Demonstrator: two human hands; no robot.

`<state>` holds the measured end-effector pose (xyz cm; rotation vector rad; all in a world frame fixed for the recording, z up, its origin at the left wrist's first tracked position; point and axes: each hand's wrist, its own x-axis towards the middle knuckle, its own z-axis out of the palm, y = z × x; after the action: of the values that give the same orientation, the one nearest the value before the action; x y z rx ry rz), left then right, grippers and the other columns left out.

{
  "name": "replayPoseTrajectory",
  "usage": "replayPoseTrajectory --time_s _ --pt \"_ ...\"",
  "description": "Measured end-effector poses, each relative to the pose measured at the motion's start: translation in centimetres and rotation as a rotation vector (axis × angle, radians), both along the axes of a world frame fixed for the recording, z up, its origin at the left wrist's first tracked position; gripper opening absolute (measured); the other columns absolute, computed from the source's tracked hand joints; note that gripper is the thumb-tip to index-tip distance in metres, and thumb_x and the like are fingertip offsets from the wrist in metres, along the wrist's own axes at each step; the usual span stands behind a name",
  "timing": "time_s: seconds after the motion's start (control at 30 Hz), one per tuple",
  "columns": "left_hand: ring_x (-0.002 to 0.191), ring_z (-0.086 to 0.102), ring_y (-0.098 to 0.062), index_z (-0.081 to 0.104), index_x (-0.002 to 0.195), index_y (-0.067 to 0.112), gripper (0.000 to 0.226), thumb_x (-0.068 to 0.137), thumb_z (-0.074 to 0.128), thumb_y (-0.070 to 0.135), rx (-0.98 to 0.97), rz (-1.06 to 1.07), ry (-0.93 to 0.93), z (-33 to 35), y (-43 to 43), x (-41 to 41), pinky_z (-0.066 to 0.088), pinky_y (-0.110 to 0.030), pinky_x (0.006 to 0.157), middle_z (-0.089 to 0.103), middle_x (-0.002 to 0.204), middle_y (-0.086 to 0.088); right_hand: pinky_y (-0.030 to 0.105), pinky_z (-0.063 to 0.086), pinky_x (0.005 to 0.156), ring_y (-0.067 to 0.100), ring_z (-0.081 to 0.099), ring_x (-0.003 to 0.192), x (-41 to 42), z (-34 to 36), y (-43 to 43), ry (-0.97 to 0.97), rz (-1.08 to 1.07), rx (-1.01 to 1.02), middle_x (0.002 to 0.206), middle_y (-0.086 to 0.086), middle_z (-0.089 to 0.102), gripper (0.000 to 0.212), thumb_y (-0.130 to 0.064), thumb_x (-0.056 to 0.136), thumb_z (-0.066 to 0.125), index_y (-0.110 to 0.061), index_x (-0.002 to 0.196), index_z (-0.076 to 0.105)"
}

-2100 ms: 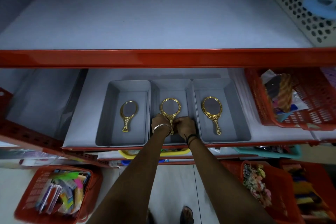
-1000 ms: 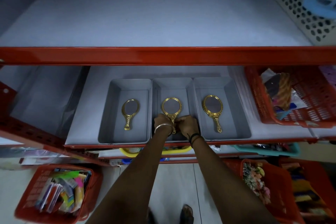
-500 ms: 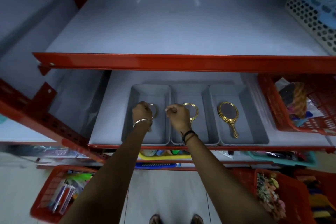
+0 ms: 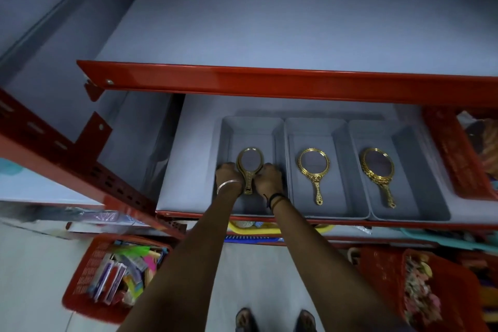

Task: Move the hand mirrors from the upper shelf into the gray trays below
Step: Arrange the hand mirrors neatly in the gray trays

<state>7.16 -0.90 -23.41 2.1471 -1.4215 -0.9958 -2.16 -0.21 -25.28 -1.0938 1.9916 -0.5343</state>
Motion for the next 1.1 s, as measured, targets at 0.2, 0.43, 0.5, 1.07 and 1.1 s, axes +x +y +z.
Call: replayPoseTrajectory --time_s 0.2,0.43,0.5,1.07,1.1 --pt "0.112 0.062 -0.034 0.065 0.114 -0.007 0.034 0.086 0.046 -0.008 -0.013 -0.031 0.035 -0.2 -0.8 0.1 0.050 -0.035 0.095 0.065 0.121 -0.025 0.036 0.053 0.087 0.034 0.062 0.108 0.4 -0.8 -0.5 0.002 0.001 -0.030 0.118 0.021 0.064 0.027 -0.003 0.089 0.047 0.001 0.113 0.058" --pt "0.110 0.063 -0.035 0.066 0.111 -0.008 0.032 0.086 0.047 -0.007 -0.041 -0.045 0.037 -0.2 -0.6 0.1 0.051 -0.035 0.093 0.066 0.118 -0.026 0.032 0.053 0.085 0.033 0.063 0.106 0.5 -0.6 -0.2 -0.014 -0.011 -0.038 0.114 0.019 0.067 0.027 -0.002 0.090 0.045 0.000 0.112 0.061" --pt "0.108 0.064 -0.036 0.066 0.111 -0.008 0.031 0.086 0.049 -0.006 -0.035 -0.048 0.032 -0.1 -0.4 0.1 0.051 -0.036 0.093 0.067 0.116 -0.026 0.031 0.052 0.083 0.033 0.064 0.104 0.6 -0.5 -0.1 -0.026 -0.016 -0.050 0.112 0.018 0.069 0.026 -0.005 0.089 0.049 -0.001 0.110 0.063" --pt "0.110 0.063 -0.035 0.064 0.115 -0.005 0.032 0.087 0.049 -0.003 -0.010 -0.050 0.026 0.0 0.4 -0.2 0.050 -0.035 0.093 0.066 0.118 -0.025 0.036 0.055 0.091 0.032 0.063 0.108 0.4 -1.0 0.6 -0.148 -0.084 -0.083 0.116 0.018 0.067 0.035 0.003 0.085 0.053 -0.003 0.119 0.059" --pt "0.110 0.063 -0.035 0.064 0.116 -0.005 0.032 0.087 0.049 -0.003 -0.010 -0.048 0.029 0.0 0.4 -0.2 0.050 -0.035 0.093 0.066 0.118 -0.025 0.036 0.055 0.091 0.032 0.063 0.108 0.4 -1.0 0.6 -0.151 -0.084 -0.081 0.116 0.018 0.067 0.036 0.003 0.085 0.053 -0.003 0.119 0.059"
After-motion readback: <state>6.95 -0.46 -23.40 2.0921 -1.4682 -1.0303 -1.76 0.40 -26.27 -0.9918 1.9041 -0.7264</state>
